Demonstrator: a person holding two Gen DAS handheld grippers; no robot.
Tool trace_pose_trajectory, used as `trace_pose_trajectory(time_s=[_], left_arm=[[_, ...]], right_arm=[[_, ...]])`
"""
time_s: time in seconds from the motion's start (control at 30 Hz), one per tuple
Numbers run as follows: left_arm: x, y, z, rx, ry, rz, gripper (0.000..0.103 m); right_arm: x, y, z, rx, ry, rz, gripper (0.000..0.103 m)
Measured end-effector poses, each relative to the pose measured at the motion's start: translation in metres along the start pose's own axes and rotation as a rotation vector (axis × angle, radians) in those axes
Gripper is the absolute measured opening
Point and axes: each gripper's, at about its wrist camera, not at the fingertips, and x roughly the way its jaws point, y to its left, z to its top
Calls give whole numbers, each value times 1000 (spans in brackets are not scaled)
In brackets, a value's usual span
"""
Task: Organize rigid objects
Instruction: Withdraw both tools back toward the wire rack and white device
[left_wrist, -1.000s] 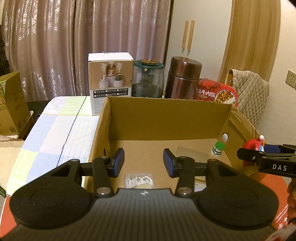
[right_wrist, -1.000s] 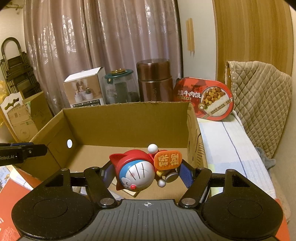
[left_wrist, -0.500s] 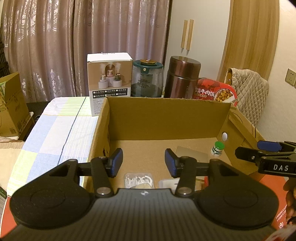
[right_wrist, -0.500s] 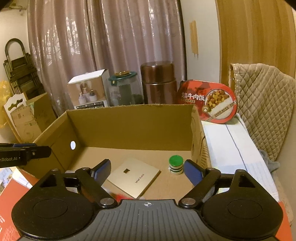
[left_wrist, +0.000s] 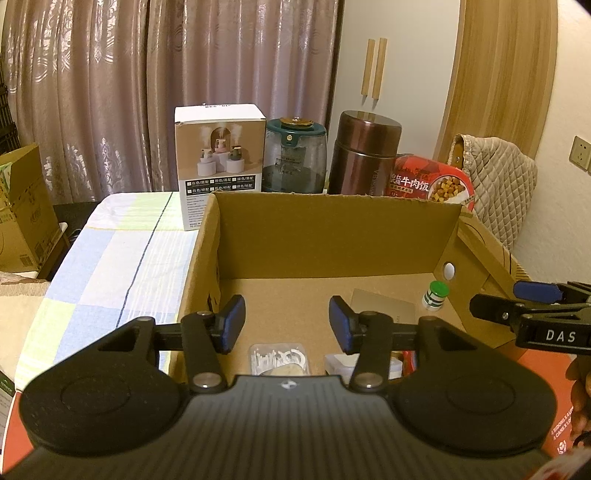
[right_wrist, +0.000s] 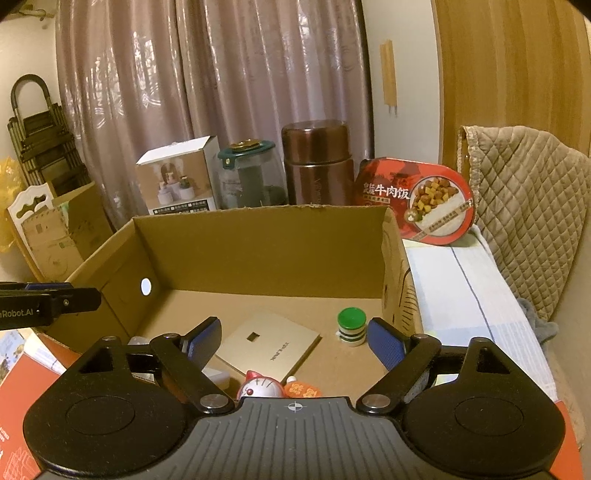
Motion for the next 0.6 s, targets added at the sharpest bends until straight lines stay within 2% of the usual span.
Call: trace_pose_trajectory(time_s=[0.27,0.47,0.6], left_arm=[[-3,1,1,10,-5,8,46],[-7,0,4,23,-19,27,49],[-12,-3,4,46,-32,58,61]], right_arm=[[-5,-2,3,3,-21,-2,83],[-13,-4,7,22,-71,3,83],[-23,-4,9,23,-110,6,83]])
